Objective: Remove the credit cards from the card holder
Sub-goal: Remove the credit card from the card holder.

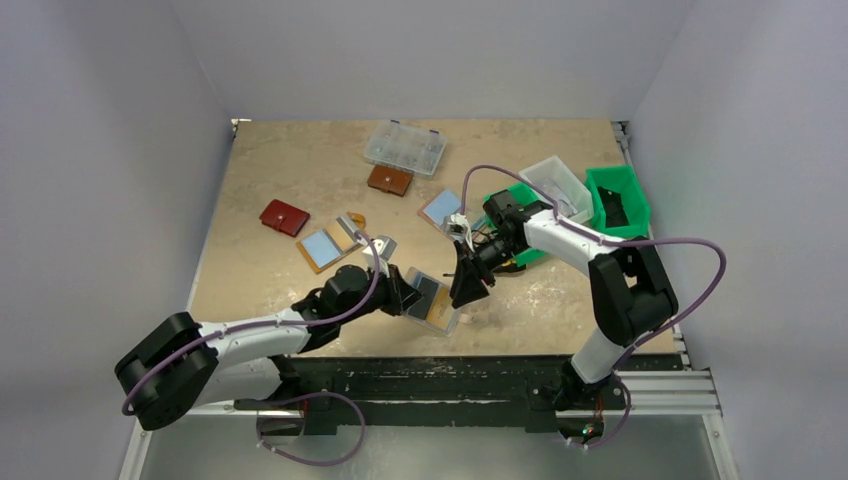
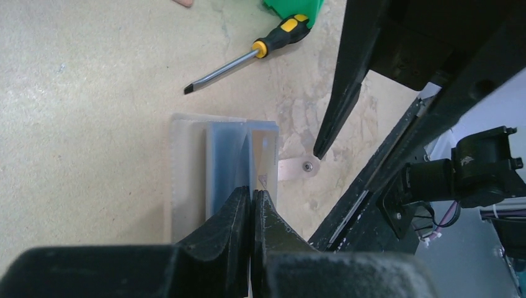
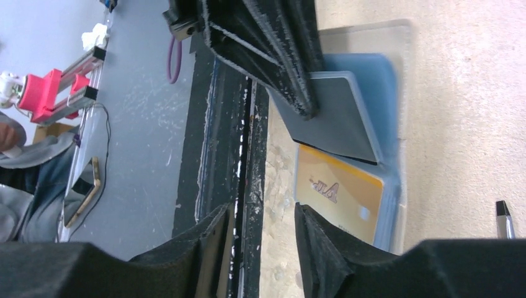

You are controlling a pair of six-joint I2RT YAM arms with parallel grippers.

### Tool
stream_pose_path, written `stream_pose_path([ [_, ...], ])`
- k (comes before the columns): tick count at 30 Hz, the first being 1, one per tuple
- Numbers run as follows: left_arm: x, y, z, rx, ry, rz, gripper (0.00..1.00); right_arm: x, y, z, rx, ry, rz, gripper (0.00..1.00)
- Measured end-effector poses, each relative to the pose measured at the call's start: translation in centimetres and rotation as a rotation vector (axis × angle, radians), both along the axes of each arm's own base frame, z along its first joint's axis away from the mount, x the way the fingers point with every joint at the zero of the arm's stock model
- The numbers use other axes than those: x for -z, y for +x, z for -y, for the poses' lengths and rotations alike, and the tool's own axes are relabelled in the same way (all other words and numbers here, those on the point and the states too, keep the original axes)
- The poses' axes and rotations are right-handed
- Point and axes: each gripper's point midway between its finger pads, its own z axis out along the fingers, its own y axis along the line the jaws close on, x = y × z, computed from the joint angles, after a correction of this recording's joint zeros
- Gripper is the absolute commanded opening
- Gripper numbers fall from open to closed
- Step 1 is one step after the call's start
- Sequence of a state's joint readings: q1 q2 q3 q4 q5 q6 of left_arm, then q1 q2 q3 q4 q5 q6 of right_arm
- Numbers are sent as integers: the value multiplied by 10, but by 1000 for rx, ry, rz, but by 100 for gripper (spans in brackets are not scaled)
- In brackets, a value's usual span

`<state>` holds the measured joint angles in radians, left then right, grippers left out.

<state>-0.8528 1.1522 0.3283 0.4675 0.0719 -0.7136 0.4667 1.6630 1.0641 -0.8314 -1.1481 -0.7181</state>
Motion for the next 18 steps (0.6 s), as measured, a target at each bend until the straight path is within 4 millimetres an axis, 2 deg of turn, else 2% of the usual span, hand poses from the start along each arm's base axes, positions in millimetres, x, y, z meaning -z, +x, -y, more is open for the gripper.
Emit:
stream_pose_path([
  [6, -6, -3, 3, 20, -54, 32, 0, -2, 9, -6, 42, 0, -19, 39],
  [18, -20, -6, 3, 14, -157, 60, 0, -19, 19, -22, 103, 61, -106, 28],
])
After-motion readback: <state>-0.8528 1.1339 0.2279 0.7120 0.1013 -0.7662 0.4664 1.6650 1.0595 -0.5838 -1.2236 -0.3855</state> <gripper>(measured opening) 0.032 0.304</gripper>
